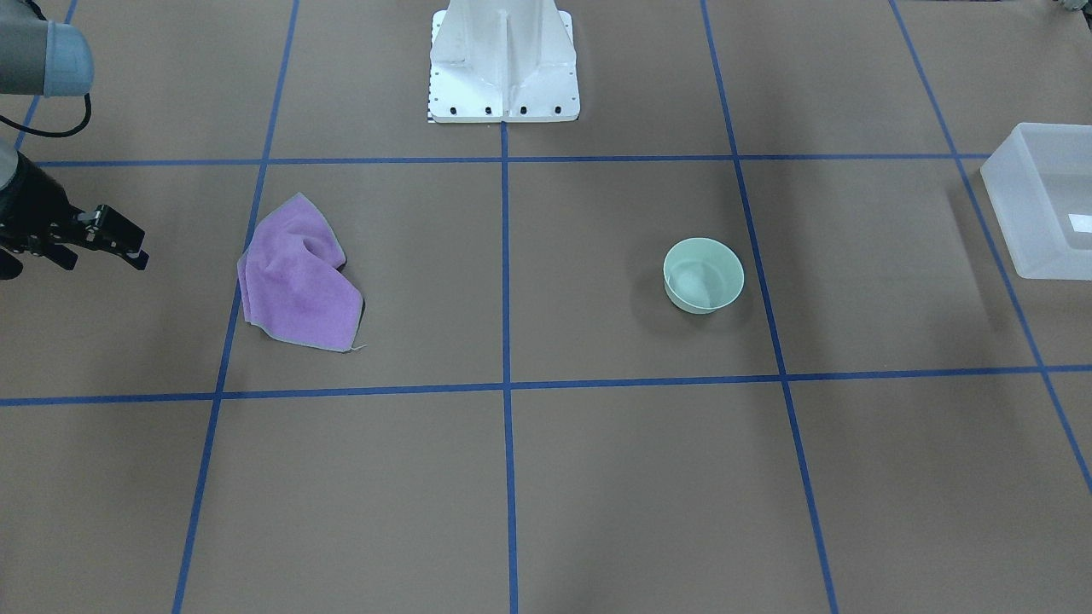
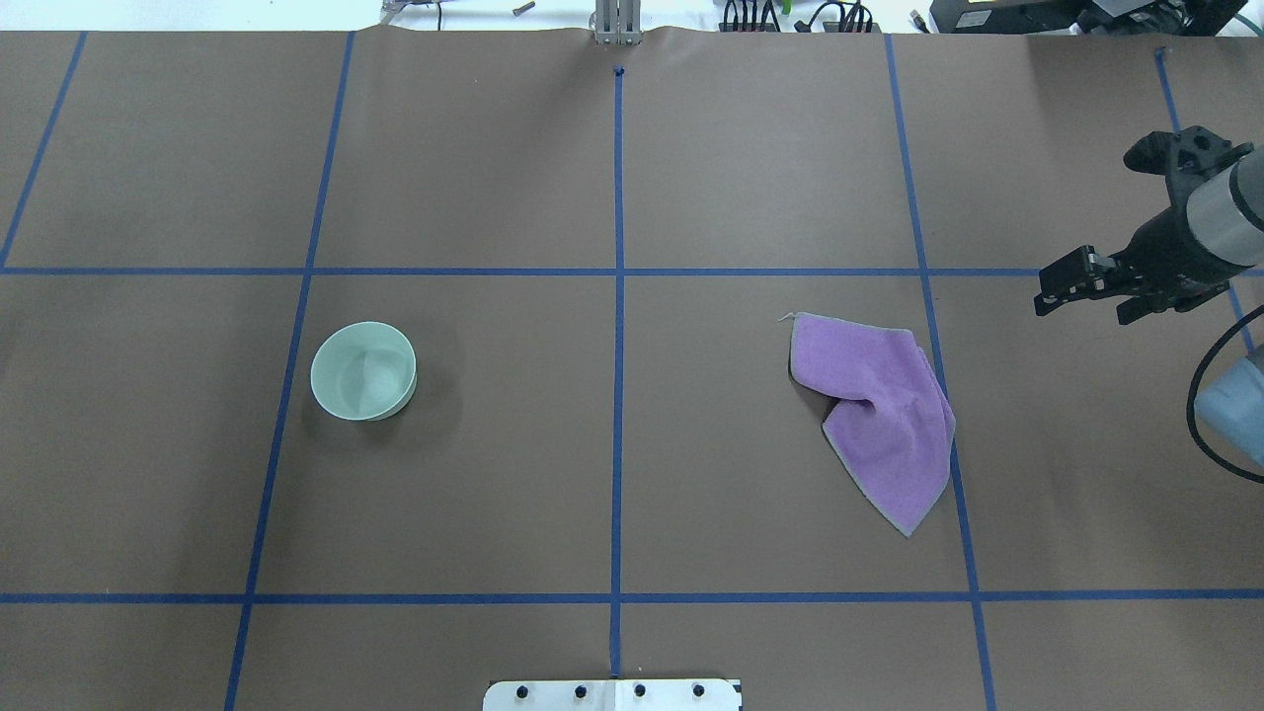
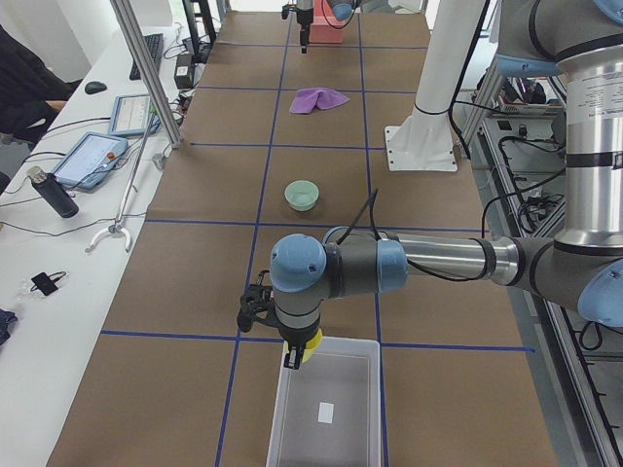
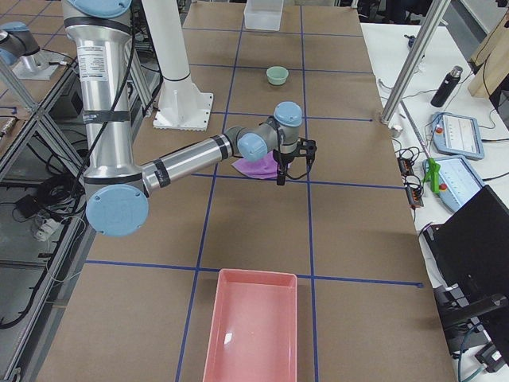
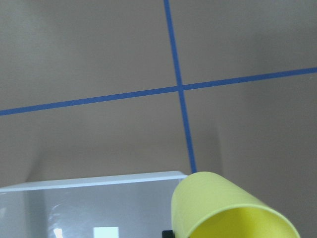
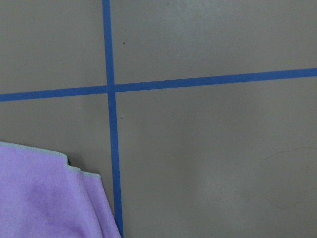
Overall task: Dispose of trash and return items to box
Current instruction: 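Lower the yellow cup into the clear bin while the right gripper approaches the purple cloth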
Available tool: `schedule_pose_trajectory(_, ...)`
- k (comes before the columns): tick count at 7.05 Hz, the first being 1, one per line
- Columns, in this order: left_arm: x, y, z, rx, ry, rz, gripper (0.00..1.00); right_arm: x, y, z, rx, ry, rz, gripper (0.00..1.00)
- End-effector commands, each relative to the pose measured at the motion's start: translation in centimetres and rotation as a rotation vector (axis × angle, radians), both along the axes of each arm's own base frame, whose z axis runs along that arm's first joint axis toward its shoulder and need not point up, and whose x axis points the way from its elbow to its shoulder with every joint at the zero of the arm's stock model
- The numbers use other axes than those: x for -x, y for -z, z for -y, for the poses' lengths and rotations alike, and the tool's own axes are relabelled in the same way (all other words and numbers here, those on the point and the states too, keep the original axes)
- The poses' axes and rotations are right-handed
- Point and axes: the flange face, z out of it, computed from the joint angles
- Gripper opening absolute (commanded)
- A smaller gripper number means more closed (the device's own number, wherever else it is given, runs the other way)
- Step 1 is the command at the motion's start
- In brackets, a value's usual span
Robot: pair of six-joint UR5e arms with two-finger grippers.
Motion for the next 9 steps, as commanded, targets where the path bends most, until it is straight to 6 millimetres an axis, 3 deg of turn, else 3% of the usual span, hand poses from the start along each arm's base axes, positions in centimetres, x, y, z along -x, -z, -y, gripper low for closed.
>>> schedule_pose_trajectory(1,-2.1,-3.6,-1.8,0.051,0.031,0.008,0.00,0.8,0.2,-0.4,0.007,0.007,0.003,1.00)
schedule_pose_trajectory(3,-6.7,-6.1,-2.5,0.078,-0.007,-0.036,0.00,2.8,0.1,-1.0,-0.006,0.031,-0.019,1.00)
schedule_pose_trajectory(4,-7.9,-6.7,-2.4,0.090,-0.036,-0.044,0.00,3.9,0.7,-0.8,-0.018,0.035,-0.023,1.00)
schedule_pose_trajectory(8,-10.8,-8.1,-2.4,0.115,-0.115,-0.045,0.00,5.0,1.1,-1.3,-0.019,0.060,-0.014,1.00)
schedule_pose_trajectory(9,-11.1,-8.2,-2.4,0.116,-0.122,-0.061,0.72,5.8,1.5,-1.4,-0.027,0.073,-0.010,1.00)
